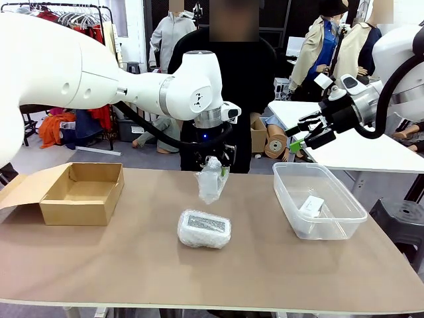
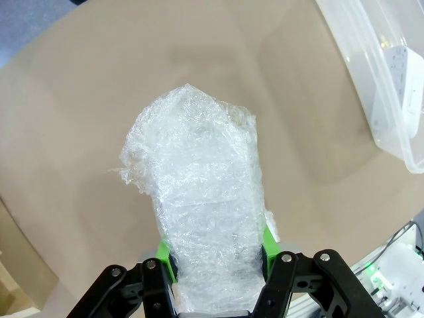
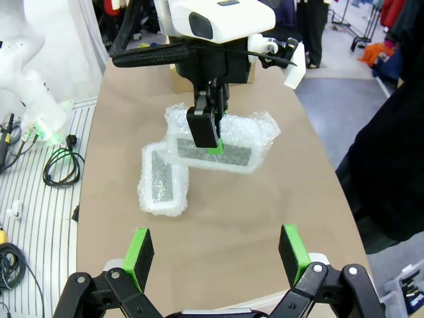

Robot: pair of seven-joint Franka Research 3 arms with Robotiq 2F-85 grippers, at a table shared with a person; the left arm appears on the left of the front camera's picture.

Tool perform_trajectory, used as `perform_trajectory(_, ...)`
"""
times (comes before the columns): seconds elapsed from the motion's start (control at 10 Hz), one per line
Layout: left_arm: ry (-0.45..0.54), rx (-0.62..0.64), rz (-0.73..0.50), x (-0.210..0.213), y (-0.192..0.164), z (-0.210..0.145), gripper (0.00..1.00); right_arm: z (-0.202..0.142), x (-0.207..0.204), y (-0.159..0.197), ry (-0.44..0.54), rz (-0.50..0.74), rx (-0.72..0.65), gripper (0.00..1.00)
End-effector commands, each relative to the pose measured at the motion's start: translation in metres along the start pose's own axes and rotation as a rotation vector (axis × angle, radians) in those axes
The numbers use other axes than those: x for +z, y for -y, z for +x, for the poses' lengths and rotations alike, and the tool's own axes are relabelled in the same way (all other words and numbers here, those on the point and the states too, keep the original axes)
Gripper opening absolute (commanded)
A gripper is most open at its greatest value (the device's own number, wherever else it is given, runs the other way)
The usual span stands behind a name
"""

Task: Separate and place wrapped and unwrapped clocks.
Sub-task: Pick up the Digital clock indicated by the person.

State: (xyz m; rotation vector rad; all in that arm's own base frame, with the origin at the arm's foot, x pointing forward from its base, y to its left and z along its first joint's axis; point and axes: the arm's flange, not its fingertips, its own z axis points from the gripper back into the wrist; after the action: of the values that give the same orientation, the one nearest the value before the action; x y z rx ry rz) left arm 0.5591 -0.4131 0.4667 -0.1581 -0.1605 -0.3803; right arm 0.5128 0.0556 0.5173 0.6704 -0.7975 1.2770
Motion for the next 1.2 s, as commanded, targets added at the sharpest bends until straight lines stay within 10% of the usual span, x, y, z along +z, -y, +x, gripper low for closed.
perform_trajectory(0.0, 0.007, 0.008, 0.008, 0.004, -0.001, -0.001, 0.0, 0.002, -0.002, 0.0, 0.003, -0.017, -0.005, 1.0)
perform_trajectory(1.1, 0.098, 0.037, -0.012, 0.125, -0.085, -0.013, 0.0, 0.002, -0.002, 0.0, 0.003, -0.017, -0.005, 1.0)
